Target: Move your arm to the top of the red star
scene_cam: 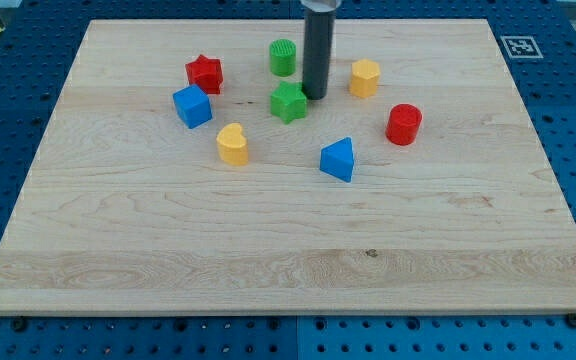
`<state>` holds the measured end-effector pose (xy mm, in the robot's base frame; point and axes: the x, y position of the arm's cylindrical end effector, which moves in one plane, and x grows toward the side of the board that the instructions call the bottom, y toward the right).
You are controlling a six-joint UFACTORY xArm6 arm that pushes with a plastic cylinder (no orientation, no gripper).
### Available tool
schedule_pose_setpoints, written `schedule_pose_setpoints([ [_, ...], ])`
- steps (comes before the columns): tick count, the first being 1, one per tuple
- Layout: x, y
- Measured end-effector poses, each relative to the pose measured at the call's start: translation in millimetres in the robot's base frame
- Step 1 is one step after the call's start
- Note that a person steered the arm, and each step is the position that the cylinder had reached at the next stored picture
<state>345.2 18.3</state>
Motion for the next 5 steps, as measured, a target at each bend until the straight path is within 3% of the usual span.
schedule_pose_setpoints([
  [3, -19.4, -26.1],
  [5, -37.9, -74.7],
])
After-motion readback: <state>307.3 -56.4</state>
